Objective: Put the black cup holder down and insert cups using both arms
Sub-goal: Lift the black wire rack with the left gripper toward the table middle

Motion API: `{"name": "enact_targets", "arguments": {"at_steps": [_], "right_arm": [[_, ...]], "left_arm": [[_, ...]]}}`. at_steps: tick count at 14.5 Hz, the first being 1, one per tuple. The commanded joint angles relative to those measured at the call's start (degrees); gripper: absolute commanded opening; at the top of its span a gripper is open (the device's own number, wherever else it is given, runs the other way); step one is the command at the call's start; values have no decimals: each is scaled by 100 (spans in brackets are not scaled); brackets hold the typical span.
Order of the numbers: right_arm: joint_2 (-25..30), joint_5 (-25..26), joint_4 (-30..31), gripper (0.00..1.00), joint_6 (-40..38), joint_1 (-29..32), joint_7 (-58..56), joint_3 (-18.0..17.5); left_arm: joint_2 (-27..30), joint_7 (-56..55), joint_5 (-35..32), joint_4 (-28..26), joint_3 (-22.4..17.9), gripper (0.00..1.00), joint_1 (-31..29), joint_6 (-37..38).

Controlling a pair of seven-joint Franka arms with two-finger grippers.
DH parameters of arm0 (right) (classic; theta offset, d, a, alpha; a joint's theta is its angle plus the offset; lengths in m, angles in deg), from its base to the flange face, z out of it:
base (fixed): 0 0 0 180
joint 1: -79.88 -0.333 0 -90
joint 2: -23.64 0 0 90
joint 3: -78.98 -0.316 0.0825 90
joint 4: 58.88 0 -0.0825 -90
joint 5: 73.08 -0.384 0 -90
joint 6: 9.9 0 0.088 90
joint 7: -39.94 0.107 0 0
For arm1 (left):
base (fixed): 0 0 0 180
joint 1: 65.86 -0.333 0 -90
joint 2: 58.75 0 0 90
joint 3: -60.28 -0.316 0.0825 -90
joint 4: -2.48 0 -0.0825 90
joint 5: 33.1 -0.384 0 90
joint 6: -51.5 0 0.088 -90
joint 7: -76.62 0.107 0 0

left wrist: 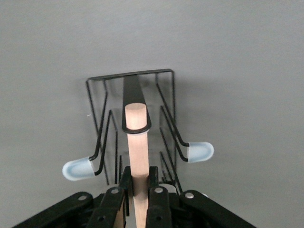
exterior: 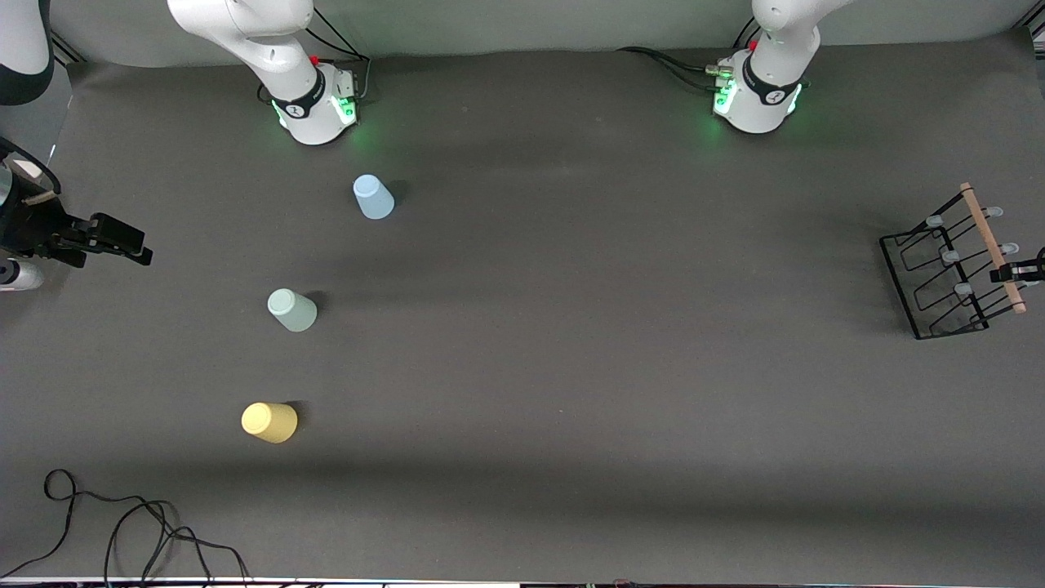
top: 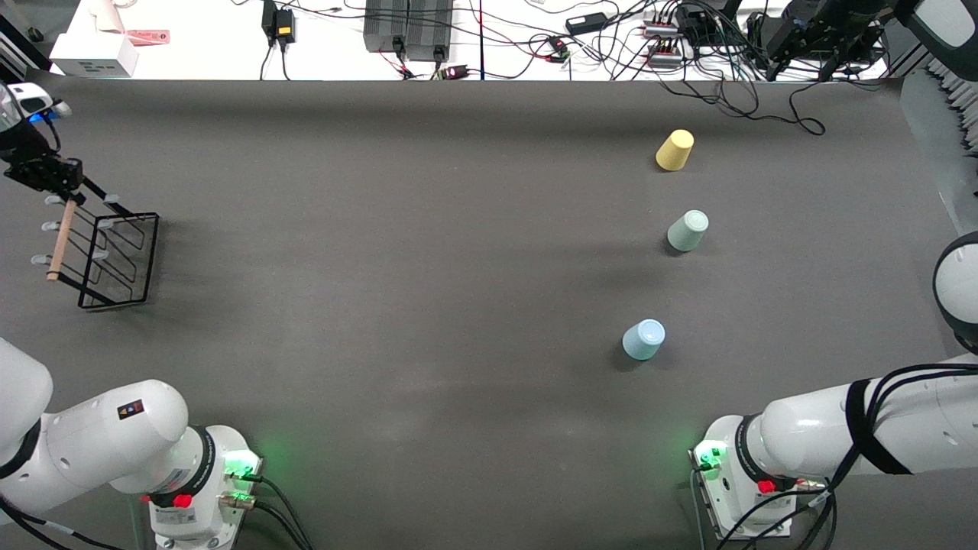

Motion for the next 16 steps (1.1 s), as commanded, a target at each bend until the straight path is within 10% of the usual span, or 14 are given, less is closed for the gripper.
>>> {"name": "enact_targets", "arguments": {"at_steps": [1,16], "right_arm": [[-45,-112,-110,100,-52,-59,95,39],[-27,-103,-49,100,-35,-68,86,39]], "left_arm": [[200,24,232,151,245,0,131,303],[-887,-5465,924,1739,694,0,4241,426]]}}
